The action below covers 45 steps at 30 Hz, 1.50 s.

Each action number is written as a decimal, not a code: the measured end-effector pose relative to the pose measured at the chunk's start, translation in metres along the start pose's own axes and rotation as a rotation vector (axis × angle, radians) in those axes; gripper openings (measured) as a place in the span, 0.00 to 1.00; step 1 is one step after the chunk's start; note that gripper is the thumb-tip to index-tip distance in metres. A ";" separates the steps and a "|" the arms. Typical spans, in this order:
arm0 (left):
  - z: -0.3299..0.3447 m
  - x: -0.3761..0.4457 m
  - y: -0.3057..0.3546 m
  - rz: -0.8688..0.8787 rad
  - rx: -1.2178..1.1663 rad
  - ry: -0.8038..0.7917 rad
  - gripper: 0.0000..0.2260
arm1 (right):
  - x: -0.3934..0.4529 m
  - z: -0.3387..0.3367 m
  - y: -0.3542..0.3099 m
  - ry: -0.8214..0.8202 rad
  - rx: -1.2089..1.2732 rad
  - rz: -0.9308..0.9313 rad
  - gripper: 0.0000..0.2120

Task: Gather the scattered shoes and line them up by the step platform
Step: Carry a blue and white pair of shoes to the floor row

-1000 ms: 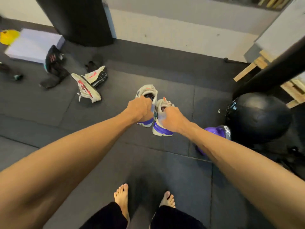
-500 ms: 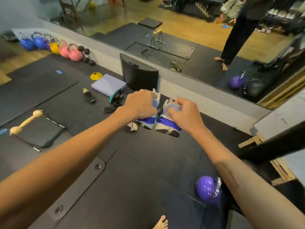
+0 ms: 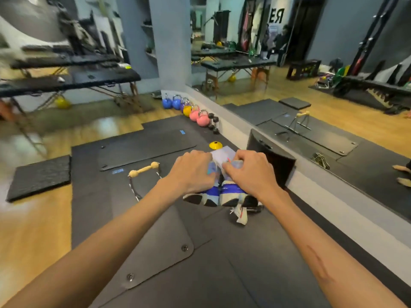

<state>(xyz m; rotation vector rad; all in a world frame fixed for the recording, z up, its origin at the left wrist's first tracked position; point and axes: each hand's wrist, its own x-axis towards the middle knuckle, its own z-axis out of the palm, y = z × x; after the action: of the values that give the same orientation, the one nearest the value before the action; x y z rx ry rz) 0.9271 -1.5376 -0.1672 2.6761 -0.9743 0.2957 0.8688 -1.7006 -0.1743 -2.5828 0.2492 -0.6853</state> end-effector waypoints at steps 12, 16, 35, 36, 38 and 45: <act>-0.060 -0.188 -0.088 -0.784 0.184 0.303 0.12 | -0.023 0.097 -0.181 -0.397 0.286 -0.619 0.17; -0.094 -0.282 -0.092 -1.008 0.278 0.361 0.12 | -0.079 0.113 -0.263 -0.550 0.391 -0.779 0.17; -0.271 -0.796 -0.013 -1.759 0.640 0.543 0.12 | -0.522 0.060 -0.640 -0.905 0.580 -1.572 0.13; -0.275 -0.815 -0.007 -1.803 0.645 0.535 0.13 | -0.544 0.056 -0.653 -0.909 0.594 -1.602 0.13; -0.281 -0.852 0.005 -1.885 0.657 0.546 0.12 | -0.582 0.049 -0.678 -0.959 0.613 -1.657 0.14; -0.310 -0.968 0.034 -2.091 0.671 0.619 0.11 | -0.710 0.036 -0.772 -1.187 0.681 -1.849 0.15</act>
<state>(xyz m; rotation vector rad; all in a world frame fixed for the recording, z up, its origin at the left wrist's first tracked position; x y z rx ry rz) 0.1473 -0.8852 -0.1434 2.1613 2.2038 0.7814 0.3199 -0.8062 -0.1404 -1.4071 -2.2982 0.4157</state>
